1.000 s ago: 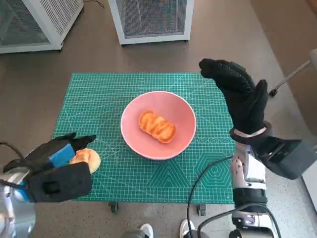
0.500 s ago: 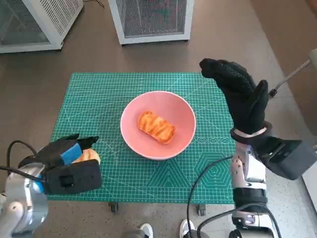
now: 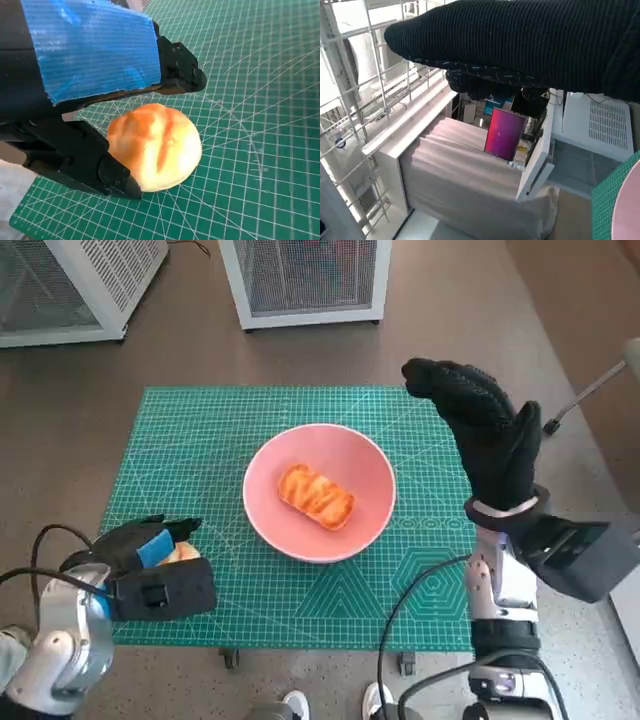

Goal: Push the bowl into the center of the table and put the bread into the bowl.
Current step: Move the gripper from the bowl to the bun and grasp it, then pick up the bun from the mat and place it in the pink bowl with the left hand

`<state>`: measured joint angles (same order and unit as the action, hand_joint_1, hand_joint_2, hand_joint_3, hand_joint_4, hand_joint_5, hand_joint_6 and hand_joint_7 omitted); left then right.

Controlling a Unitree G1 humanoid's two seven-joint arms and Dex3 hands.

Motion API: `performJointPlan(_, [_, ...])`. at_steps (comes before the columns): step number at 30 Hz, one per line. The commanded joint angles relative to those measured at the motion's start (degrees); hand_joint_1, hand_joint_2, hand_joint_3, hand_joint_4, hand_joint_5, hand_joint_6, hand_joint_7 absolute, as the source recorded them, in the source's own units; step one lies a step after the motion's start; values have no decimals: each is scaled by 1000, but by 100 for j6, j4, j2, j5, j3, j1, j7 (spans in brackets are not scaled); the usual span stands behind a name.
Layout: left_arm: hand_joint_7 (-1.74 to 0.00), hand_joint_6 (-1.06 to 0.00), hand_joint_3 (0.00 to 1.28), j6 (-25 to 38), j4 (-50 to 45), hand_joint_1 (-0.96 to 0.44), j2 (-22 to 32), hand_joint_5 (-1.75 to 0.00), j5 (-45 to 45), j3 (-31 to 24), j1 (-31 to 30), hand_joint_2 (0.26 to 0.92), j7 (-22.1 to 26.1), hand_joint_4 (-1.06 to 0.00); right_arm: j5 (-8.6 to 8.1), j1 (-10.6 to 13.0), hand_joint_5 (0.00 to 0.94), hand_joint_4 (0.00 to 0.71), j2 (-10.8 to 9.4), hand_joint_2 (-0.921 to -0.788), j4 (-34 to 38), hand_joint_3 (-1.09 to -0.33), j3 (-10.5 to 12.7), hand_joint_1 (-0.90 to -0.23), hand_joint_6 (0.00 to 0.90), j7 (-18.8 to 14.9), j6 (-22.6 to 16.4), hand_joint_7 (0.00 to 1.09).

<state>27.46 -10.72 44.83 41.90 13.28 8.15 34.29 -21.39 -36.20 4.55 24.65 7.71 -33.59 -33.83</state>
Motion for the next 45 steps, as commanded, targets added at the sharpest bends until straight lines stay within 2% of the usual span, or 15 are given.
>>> performJointPlan(1, [-51, -545, 30, -145, 258, 18, -92, -35, 105, 67, 131, 806, -201, -438, -44, 126, 0, 208, 33, -921, -15, -785, 16, -680, 121, -35, 76, 360])
performJointPlan(7, [-88, -715, 33, -387, 554, 52, -139, -77, 135, 70, 174, 841, -480, -666, -35, 128, 1, 208, 30, -921, -16, -781, 17, -680, 121, -34, 61, 361])
performJointPlan(9, [-112, -786, 35, -517, 668, 56, -124, -111, 137, 74, 178, 856, -598, -779, -35, 126, 1, 208, 30, -921, -19, -780, 21, -680, 121, -31, 65, 361])
performJointPlan(10, [-326, -748, 40, -565, 706, 45, -118, -311, 136, 72, 180, 869, -637, -769, -36, 126, 1, 208, 30, -921, -22, -779, 22, -680, 121, -30, 69, 361])
performJointPlan(11, [-665, -663, 74, -634, 746, 29, -103, -636, 127, 65, 179, 888, -677, -725, -38, 129, 1, 208, 29, -921, -26, -779, 22, -680, 120, -30, 68, 361])
performJointPlan(12, [-852, -625, 84, -681, 771, 19, -93, -846, 120, 58, 180, 900, -702, -710, -38, 132, 1, 208, 29, -921, -30, -778, 22, -680, 120, -31, 67, 361])
performJointPlan(14, [-994, -609, 82, -779, 811, 11, -70, -1026, 97, 35, 171, 910, -759, -704, -39, 137, 1, 208, 28, -921, -35, -777, 23, -680, 120, -33, 63, 362])
performJointPlan(17, [-1065, -627, 67, -890, 832, 5, -32, -1147, 58, -15, 158, 916, -804, -706, -38, 144, 1, 208, 32, -921, -44, -776, 25, -680, 120, -32, 60, 362])
performJointPlan(32, [-1125, -635, 53, -823, 106, 3, 96, -1168, -113, -525, 182, 919, -463, -719, -48, 125, 0, 208, 26, -921, 3, -775, 33, -681, 120, -53, 56, 362])
performJointPlan(38, [-1151, -628, 52, -664, -366, 3, 84, -1144, -187, -852, 396, 920, -303, -722, -52, 87, 0, 208, 30, -921, 83, -774, 40, -681, 120, -69, 43, 363])
performJointPlan(45, [-1140, -641, 43, -641, -883, 3, -12, -1128, -304, -1174, 692, 919, -336, -734, -55, 63, 0, 208, 34, -921, 137, -773, 52, -679, 120, -93, 18, 363])
